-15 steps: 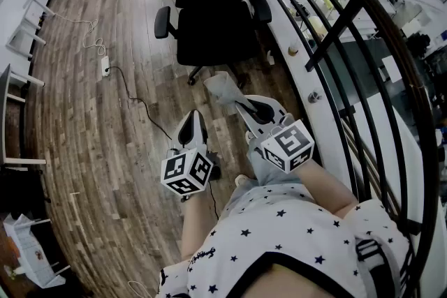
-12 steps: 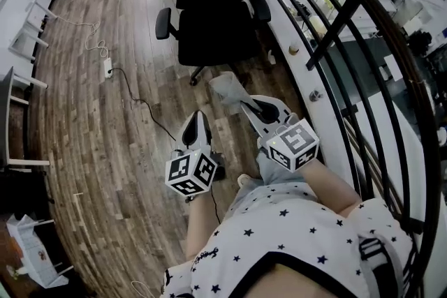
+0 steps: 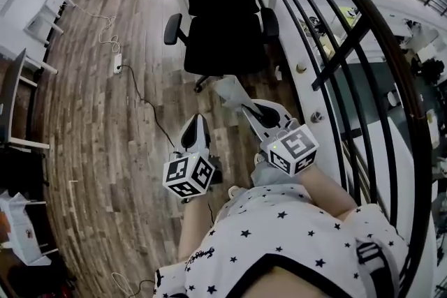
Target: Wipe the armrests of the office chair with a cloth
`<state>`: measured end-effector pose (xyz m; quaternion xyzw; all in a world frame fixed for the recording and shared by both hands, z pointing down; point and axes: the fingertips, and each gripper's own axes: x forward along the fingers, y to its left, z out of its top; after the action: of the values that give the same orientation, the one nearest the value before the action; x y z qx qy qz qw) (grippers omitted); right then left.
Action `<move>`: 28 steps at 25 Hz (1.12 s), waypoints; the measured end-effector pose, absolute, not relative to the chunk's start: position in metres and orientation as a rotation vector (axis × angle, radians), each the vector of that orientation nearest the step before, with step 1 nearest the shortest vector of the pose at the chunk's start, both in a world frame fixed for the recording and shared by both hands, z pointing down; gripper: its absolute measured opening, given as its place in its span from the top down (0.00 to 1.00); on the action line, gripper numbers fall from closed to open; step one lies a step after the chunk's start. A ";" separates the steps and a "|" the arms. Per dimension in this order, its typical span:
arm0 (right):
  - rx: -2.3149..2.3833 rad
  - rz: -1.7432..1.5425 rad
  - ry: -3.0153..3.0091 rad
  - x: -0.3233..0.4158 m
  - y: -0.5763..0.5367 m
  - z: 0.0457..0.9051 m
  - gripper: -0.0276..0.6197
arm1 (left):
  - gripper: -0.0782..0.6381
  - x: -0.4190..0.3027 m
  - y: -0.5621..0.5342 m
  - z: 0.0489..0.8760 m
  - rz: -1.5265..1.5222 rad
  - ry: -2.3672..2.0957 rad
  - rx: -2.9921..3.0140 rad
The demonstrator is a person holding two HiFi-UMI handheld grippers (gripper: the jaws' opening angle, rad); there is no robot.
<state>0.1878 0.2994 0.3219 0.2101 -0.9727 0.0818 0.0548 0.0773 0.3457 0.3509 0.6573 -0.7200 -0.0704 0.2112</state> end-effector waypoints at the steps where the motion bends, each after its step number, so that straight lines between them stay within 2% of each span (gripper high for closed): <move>1: 0.628 0.252 -2.958 0.189 0.294 0.321 0.91 | 0.88 0.078 0.342 0.351 -0.192 -2.009 1.821; 14: 0.482 0.259 -2.981 0.210 0.242 0.327 0.90 | 0.88 0.105 0.293 0.365 -0.193 -2.035 1.748; 28: 0.539 0.352 -2.959 0.226 0.205 0.346 0.90 | 0.88 0.120 0.256 0.380 -0.124 -1.996 1.751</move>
<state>0.2264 0.2048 0.3463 0.1777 -0.9756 0.1161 0.0565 0.1204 0.2561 0.3796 0.6397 -0.7290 -0.0454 0.2395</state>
